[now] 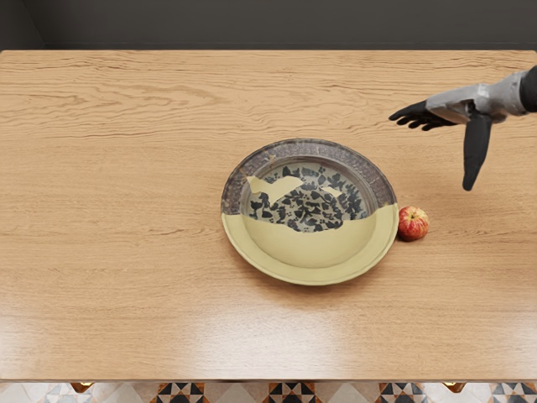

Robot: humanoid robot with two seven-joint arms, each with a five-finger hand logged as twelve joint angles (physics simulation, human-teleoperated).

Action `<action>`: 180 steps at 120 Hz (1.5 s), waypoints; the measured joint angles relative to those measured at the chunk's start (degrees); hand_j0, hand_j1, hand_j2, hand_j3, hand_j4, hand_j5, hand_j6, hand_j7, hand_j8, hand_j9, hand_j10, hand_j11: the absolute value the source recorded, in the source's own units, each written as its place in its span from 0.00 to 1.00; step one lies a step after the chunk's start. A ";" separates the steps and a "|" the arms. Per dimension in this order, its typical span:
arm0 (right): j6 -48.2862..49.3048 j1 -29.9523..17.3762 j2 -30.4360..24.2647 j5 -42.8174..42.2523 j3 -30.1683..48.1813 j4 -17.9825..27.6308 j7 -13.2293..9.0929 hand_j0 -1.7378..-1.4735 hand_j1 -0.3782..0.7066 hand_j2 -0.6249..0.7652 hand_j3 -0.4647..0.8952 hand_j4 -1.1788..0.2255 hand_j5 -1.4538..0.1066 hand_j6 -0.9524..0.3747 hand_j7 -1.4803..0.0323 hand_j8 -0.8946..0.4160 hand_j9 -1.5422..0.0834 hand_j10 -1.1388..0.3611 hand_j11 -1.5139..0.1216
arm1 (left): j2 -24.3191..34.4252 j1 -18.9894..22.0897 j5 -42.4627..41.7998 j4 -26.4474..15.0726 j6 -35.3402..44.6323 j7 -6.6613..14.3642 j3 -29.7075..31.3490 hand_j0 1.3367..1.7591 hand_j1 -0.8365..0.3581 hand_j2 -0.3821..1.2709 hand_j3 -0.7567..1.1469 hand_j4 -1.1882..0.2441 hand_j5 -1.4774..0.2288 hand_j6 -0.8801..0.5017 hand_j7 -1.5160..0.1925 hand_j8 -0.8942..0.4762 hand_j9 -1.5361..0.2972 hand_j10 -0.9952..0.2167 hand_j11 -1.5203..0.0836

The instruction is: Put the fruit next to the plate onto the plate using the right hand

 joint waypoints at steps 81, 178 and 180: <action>-14.60 1.87 -12.55 -0.89 5.81 27.66 -31.78 0.30 0.05 0.45 0.34 0.82 0.91 0.70 0.96 0.66 0.93 0.74 0.91 | 0.00 0.02 0.00 0.01 0.01 0.00 0.00 0.76 0.99 0.23 0.40 0.83 0.87 0.64 0.89 0.65 0.84 0.82 0.95; -41.15 -21.32 -16.87 -5.06 18.53 42.38 -32.41 0.30 0.19 0.43 0.34 0.73 0.81 0.60 0.85 0.57 0.83 0.66 0.81 | 0.00 0.02 0.01 0.00 0.00 0.00 -0.01 0.76 0.99 0.23 0.40 0.83 0.87 0.64 0.89 0.65 0.84 0.82 0.95; -41.22 -21.40 -16.93 -5.07 18.57 42.49 -32.60 0.30 0.19 0.43 0.34 0.73 0.80 0.60 0.85 0.56 0.83 0.65 0.80 | 0.00 0.00 0.01 0.00 0.00 0.00 -0.01 0.76 0.99 0.23 0.40 0.83 0.87 0.64 0.89 0.65 0.84 0.82 0.95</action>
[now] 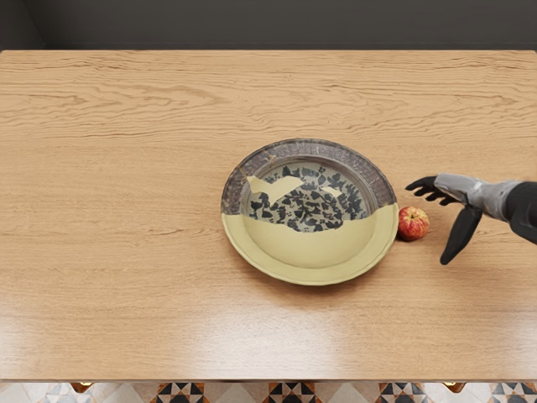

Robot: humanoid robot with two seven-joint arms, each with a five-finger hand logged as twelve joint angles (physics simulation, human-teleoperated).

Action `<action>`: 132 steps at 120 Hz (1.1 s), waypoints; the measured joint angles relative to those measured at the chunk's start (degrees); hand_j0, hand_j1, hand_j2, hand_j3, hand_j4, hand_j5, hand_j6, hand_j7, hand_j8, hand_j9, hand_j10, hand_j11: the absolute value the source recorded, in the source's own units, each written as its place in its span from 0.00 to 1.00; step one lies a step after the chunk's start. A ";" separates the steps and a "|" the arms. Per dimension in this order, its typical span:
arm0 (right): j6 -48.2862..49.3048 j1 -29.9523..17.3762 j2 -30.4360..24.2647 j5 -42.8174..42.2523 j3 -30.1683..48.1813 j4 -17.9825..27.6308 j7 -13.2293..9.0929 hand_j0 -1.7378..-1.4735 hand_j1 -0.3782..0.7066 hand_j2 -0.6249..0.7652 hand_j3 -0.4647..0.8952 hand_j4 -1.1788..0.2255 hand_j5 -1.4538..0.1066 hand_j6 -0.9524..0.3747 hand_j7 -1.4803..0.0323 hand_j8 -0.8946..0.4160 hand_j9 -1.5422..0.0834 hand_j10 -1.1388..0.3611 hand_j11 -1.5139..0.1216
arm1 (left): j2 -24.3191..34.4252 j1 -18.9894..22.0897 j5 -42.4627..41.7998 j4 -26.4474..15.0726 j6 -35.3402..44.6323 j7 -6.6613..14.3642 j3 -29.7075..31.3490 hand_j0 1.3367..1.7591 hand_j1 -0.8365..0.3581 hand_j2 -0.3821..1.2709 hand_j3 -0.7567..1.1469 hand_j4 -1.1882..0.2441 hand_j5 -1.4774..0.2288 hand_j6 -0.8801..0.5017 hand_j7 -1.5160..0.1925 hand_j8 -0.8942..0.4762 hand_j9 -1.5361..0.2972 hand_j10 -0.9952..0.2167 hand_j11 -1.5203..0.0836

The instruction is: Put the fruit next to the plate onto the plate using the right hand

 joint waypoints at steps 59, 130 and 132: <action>-10.79 -3.59 2.20 -3.09 1.48 -0.64 -1.05 0.30 0.35 0.41 0.34 0.63 0.69 0.49 0.73 0.46 0.72 0.56 0.69 | 0.00 -0.04 0.00 0.00 0.00 0.00 0.00 0.76 0.99 0.23 0.40 0.83 0.87 0.64 0.89 0.65 0.84 0.82 0.95; -15.49 -6.30 6.28 -7.02 1.99 -1.01 -7.12 0.30 0.37 0.41 0.34 0.61 0.67 0.48 0.71 0.44 0.70 0.55 0.68 | 0.00 0.01 0.00 -0.01 0.01 0.00 0.00 0.76 0.99 0.23 0.40 0.83 0.87 0.64 0.89 0.65 0.84 0.82 0.95; -15.55 -6.23 6.35 -7.48 1.99 -1.01 -7.81 0.30 0.37 0.41 0.34 0.61 0.67 0.48 0.71 0.44 0.70 0.55 0.68 | 0.00 0.02 0.00 -0.02 0.01 0.00 0.00 0.76 0.99 0.23 0.40 0.83 0.87 0.64 0.89 0.65 0.84 0.82 0.95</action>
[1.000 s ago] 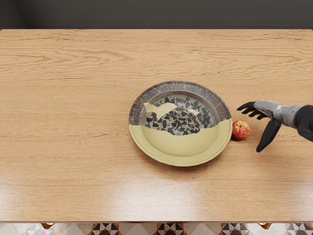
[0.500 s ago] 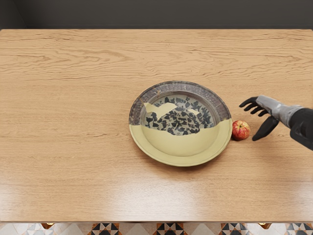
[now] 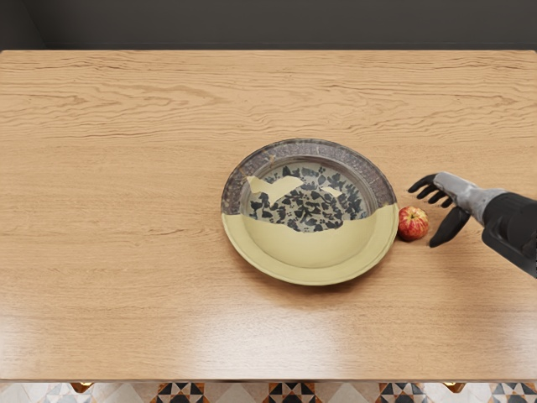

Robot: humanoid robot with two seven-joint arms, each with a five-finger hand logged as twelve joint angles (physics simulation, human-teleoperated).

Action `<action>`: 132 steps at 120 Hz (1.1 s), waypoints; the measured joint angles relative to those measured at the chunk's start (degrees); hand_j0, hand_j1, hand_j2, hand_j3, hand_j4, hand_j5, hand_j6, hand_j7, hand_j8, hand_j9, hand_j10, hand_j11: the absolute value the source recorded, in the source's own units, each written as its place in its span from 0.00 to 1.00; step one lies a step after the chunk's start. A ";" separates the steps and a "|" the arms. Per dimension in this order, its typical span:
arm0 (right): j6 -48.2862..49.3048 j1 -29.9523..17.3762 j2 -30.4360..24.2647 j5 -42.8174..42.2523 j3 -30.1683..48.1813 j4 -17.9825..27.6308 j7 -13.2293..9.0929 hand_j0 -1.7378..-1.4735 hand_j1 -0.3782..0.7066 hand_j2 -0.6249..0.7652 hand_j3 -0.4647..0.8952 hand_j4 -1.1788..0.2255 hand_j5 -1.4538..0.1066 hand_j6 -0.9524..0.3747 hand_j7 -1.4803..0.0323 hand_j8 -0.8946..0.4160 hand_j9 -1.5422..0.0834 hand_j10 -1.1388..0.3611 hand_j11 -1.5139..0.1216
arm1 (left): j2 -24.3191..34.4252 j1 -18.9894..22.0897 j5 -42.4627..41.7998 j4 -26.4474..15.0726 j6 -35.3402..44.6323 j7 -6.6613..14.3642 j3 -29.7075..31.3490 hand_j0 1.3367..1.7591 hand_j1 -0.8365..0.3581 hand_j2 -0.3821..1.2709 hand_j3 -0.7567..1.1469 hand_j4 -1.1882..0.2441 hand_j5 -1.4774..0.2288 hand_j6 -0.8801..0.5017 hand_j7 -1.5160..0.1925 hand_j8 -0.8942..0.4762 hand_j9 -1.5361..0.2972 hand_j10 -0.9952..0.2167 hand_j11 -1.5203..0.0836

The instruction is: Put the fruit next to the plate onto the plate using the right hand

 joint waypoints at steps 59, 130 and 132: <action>-0.81 1.02 3.77 -3.86 -0.03 -0.07 -5.07 0.30 0.37 0.41 0.34 0.61 0.67 0.48 0.71 0.44 0.70 0.55 0.67 | 0.00 0.00 0.00 0.02 -0.01 0.00 0.00 0.76 0.99 0.23 0.40 0.83 0.87 0.64 0.89 0.65 0.84 0.82 0.95; -6.17 -0.91 8.13 -4.24 -0.56 -1.68 -5.13 0.30 0.38 0.41 0.34 0.61 0.66 0.47 0.70 0.43 0.69 0.54 0.67 | 0.00 0.00 0.00 0.01 -0.01 0.00 0.00 0.76 0.99 0.23 0.40 0.83 0.87 0.64 0.89 0.65 0.84 0.82 0.95; -6.19 -0.91 8.06 -4.24 -0.56 -1.68 -5.13 0.30 0.38 0.41 0.34 0.61 0.66 0.47 0.70 0.43 0.69 0.54 0.67 | 0.00 0.00 0.00 0.01 -0.01 0.00 0.00 0.76 0.99 0.23 0.40 0.83 0.87 0.64 0.89 0.65 0.84 0.82 0.95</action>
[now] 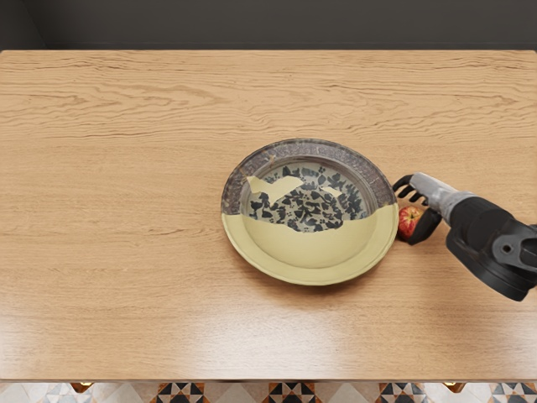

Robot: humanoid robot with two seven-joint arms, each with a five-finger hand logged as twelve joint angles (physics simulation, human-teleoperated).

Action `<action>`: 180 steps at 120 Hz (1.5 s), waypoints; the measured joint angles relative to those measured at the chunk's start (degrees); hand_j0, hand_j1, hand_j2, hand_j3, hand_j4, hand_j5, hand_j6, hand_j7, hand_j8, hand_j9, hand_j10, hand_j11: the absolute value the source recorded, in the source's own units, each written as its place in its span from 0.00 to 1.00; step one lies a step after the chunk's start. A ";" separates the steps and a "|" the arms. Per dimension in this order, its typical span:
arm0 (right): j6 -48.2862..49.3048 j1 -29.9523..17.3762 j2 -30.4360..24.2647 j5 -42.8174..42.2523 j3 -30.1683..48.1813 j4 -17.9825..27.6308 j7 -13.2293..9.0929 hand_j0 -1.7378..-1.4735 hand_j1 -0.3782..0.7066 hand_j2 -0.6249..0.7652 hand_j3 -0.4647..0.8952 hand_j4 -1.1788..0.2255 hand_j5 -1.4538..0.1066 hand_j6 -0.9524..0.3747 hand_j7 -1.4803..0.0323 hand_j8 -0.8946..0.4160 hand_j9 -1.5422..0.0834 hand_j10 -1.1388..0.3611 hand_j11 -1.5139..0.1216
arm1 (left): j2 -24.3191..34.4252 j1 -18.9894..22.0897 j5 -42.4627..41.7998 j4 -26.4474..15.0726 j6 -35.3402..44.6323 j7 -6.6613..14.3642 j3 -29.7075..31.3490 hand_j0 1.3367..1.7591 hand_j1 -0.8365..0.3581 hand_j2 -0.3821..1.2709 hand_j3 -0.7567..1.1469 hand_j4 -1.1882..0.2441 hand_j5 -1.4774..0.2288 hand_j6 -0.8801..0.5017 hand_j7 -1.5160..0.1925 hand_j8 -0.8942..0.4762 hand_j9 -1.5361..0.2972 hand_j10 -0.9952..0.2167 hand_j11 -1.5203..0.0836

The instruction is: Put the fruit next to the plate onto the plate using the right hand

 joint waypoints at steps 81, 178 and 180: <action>0.17 -0.74 -0.89 0.26 0.49 -0.78 0.02 0.31 0.58 0.56 0.34 0.41 0.39 0.40 0.44 0.40 0.43 0.35 0.41 | 0.00 0.00 0.00 0.00 0.01 0.00 0.00 0.76 0.99 0.23 0.40 0.83 0.87 0.64 0.89 0.65 0.84 0.82 0.95; 14.19 5.18 -4.18 0.83 11.16 -0.94 0.04 0.31 0.61 0.61 0.34 0.37 0.24 0.49 0.34 0.48 0.32 0.38 0.29 | 0.00 -0.02 0.00 0.01 0.00 0.00 -0.01 0.76 0.99 0.23 0.40 0.83 0.87 0.64 0.89 0.65 0.84 0.82 0.95; 14.77 5.31 -4.22 0.83 11.61 -0.81 0.04 0.31 0.62 0.61 0.34 0.37 0.24 0.49 0.34 0.48 0.32 0.39 0.29 | 0.00 -0.01 0.00 0.02 0.00 0.00 0.00 0.76 0.99 0.23 0.40 0.83 0.87 0.64 0.89 0.65 0.84 0.82 0.95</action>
